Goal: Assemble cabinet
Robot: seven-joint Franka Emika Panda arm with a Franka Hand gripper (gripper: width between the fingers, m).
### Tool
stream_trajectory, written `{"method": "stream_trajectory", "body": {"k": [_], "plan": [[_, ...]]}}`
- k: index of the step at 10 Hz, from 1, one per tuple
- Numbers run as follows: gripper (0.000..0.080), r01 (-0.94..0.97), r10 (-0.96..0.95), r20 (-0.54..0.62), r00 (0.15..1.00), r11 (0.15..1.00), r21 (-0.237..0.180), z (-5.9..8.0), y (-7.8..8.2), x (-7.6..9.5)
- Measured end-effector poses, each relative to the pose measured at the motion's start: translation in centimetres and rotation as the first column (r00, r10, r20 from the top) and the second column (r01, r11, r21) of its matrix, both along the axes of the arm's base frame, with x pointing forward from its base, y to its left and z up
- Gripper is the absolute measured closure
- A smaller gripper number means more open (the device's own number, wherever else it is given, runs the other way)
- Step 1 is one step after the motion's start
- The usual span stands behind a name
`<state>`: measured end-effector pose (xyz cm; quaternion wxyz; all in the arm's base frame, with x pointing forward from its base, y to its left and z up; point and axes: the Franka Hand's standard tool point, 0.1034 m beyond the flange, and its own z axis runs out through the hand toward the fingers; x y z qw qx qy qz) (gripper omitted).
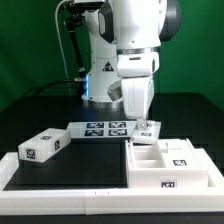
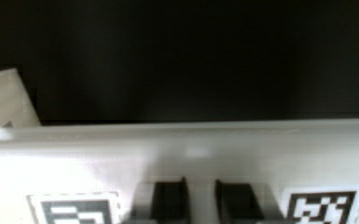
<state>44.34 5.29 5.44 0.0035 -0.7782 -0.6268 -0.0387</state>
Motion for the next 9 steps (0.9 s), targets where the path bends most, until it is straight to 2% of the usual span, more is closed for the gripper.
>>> {"method": "stream_trajectory", "body": {"k": [4, 7, 9], "plan": [[0.0729, 0.003, -0.003, 0.002, 1.000, 1.000, 0.001, 0.0, -0.2, 0.4], [0.0729, 0.006, -0.006, 0.007, 1.000, 1.000, 0.006, -0.1, 0.0, 1.5], [0.0729, 0.006, -0.006, 0.005, 1.000, 1.000, 0.005, -0.1, 0.0, 1.4]]}}
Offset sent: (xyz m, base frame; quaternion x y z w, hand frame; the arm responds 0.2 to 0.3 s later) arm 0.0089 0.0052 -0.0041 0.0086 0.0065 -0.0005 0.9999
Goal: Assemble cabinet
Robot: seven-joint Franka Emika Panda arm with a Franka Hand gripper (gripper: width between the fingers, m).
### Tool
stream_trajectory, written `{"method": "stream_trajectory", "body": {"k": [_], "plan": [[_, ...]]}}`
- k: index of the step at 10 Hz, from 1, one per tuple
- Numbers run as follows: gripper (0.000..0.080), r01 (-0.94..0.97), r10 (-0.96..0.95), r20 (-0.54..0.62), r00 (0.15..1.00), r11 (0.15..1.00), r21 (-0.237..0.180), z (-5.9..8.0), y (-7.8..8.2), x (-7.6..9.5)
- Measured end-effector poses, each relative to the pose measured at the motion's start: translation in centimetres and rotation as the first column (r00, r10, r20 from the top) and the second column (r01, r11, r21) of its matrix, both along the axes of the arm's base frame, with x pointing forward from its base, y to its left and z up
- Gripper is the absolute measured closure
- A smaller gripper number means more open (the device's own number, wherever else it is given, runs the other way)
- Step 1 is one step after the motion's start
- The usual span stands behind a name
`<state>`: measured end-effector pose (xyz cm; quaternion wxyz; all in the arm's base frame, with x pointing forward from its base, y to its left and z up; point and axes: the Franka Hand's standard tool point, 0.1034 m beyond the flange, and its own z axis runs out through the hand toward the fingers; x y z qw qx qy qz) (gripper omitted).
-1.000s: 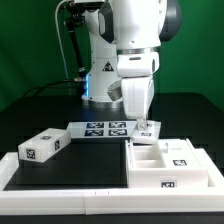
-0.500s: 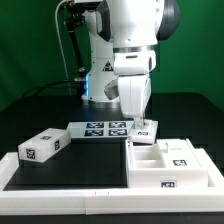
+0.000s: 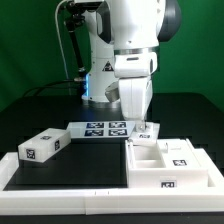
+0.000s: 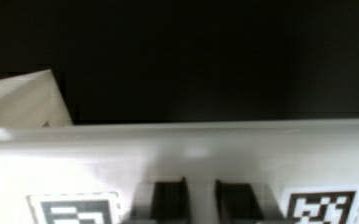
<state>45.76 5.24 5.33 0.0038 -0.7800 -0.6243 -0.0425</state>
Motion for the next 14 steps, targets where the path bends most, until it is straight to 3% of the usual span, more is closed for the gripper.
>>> {"method": "stream_trajectory", "body": {"k": [13, 14], "plan": [[0.0729, -0.124, 0.124, 0.019, 0.992, 0.992, -0.004, -0.2, -0.8, 1.9], [0.0729, -0.158, 0.159, 0.028, 0.987, 0.987, -0.006, -0.1, -1.0, 2.9]]}}
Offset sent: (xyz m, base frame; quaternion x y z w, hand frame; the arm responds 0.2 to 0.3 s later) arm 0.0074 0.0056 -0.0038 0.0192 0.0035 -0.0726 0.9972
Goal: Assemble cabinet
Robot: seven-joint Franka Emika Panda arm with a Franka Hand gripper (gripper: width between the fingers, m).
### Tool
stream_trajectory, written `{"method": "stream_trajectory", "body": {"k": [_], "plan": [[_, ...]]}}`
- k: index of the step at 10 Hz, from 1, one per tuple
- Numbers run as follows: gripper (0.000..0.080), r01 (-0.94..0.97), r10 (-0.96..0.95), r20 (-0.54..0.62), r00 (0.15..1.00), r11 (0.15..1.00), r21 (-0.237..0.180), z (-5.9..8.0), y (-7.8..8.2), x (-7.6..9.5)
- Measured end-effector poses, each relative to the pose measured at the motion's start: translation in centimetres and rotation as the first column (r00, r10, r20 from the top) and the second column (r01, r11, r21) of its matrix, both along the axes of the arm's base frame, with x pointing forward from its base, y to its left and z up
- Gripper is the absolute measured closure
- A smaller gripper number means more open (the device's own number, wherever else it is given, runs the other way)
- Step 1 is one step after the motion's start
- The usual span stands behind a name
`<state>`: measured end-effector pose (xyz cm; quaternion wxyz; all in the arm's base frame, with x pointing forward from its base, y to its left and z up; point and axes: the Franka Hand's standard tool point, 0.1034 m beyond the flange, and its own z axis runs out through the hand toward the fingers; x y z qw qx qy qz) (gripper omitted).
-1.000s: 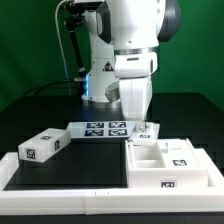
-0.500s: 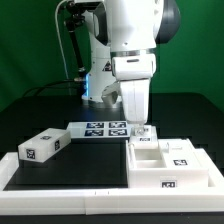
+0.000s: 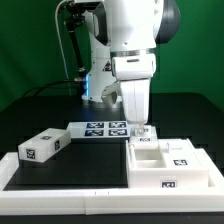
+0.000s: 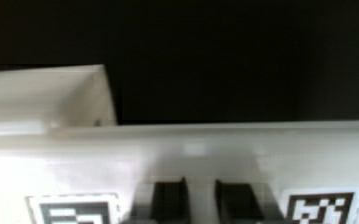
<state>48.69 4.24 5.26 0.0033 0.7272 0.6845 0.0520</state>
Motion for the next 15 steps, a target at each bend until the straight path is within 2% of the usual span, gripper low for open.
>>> {"method": "stream_trajectory", "body": {"k": [5, 11, 15], "plan": [[0.0729, 0.002, -0.002, -0.026, 1.000, 1.000, -0.002, 0.3, -0.1, 3.8], [0.0727, -0.002, 0.002, 0.006, 1.000, 1.000, 0.014, 0.4, 0.3, 8.8], [0.0725, -0.001, 0.001, -0.001, 1.000, 1.000, 0.014, 0.5, 0.4, 9.1]]}}
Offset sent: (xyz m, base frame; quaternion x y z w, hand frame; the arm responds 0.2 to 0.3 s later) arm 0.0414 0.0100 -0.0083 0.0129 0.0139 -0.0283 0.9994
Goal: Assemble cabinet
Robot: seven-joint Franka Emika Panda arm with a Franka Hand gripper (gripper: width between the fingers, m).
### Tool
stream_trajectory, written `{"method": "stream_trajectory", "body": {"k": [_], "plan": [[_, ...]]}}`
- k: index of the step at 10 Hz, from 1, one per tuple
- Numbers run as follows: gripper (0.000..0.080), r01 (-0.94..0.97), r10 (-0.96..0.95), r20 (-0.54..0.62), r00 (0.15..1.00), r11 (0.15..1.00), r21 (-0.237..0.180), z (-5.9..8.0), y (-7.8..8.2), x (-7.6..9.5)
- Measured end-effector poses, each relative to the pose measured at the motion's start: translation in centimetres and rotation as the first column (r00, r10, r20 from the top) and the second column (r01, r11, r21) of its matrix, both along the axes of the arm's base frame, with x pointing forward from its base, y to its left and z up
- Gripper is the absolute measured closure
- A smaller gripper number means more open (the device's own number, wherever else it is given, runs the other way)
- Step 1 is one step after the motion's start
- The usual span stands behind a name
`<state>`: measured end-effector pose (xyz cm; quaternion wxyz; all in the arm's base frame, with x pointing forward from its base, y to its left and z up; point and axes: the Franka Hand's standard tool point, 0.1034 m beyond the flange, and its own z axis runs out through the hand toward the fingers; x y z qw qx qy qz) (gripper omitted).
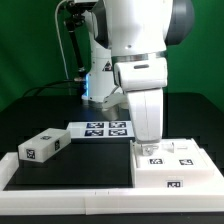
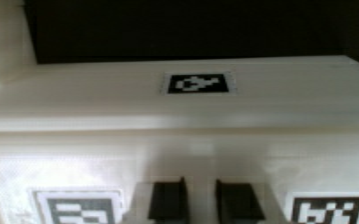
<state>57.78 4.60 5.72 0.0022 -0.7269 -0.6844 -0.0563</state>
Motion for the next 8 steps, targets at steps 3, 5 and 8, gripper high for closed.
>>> {"method": "stream_trajectory", "body": {"k": [3, 5, 8], "plan": [[0.0432, 0.003, -0.003, 0.007, 1.000, 1.000, -0.003, 0.5, 0.2, 0.0], [0.0230, 0.020, -0.020, 0.028, 0.999, 1.000, -0.003, 1.2, 0.1, -0.2], [0.0020, 0.182, -0.184, 0.125, 0.975, 0.983, 0.031, 3.3, -0.8, -2.1]]}}
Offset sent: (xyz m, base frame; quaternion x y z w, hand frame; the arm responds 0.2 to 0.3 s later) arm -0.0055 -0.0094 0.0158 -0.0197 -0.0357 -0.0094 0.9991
